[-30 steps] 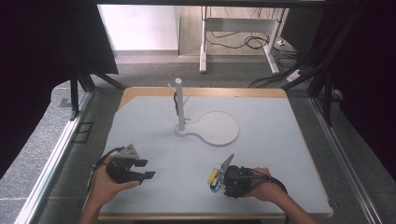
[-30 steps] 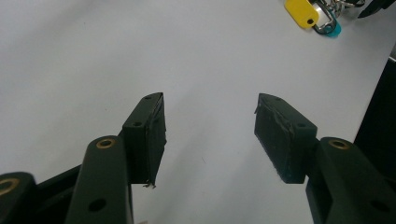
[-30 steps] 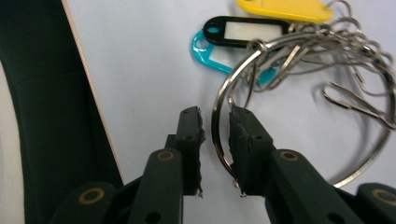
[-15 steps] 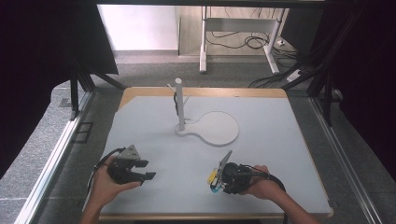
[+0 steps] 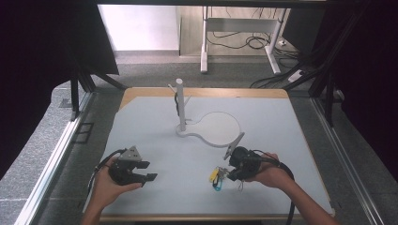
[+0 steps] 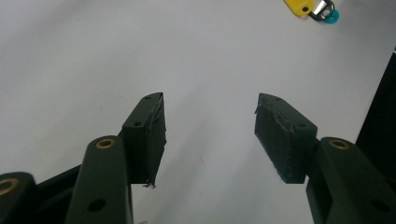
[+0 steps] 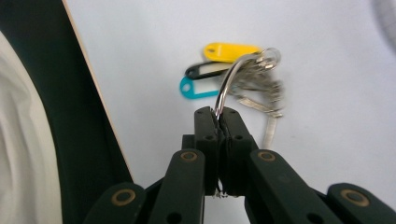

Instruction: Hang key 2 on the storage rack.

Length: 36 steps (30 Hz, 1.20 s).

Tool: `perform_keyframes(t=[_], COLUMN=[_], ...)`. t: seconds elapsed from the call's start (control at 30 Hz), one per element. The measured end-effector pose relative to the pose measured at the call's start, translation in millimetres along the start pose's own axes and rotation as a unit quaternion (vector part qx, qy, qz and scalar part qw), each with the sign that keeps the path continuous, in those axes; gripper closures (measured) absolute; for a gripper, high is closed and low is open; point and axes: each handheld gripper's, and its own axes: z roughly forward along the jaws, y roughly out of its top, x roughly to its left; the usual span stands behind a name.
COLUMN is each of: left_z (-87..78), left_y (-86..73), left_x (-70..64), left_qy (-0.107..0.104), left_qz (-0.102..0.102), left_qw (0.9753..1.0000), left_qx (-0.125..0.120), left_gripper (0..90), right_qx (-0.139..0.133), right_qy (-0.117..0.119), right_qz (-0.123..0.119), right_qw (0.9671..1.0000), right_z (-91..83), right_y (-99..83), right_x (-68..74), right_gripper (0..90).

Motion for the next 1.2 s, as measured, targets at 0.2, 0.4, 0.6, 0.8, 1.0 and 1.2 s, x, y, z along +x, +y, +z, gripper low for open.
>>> perform_keyframes(t=[0.2,0.4,0.6,0.8,1.0,1.2], left_z=[-1.1,-1.4,-1.7,-2.0,-3.3,-4.7], left_y=[-0.6,-0.8,-0.8,-1.1,-1.2,-1.5], left_x=[0.4,-0.5,-0.3,-0.3,0.3,0.7], left_qy=[0.000,0.000,-0.001,-0.002,-0.002,-0.003], left_qz=[0.001,-0.003,-0.001,-0.002,-0.003,-0.004], left_qw=[1.0000,1.0000,1.0000,1.0000,0.9999,0.9999], left_qx=[-0.003,-0.005,-0.004,-0.008,-0.011,-0.014], left_gripper=[43.5,43.5,43.5,43.6,43.6,43.6], right_qx=[-0.015,-0.015,-0.002,-0.001,-0.006,-0.013], right_qy=[-0.011,-0.025,-0.038,-0.043,-0.057,-0.064], right_qz=[0.018,0.014,0.013,0.019,0.026,0.033], right_qw=[0.9997,0.9995,0.9992,0.9989,0.9980,0.9973], right_z=[-20.2,-36.4,-48.3,-59.9,-75.0,-85.6], right_y=[6.9,17.1,26.7,35.5,46.6,54.1], right_x=[-12.4,-16.7,-18.7,-24.9,-33.0,-39.7], right_gripper=[87.9,87.9,88.0,88.0,88.0,87.9])
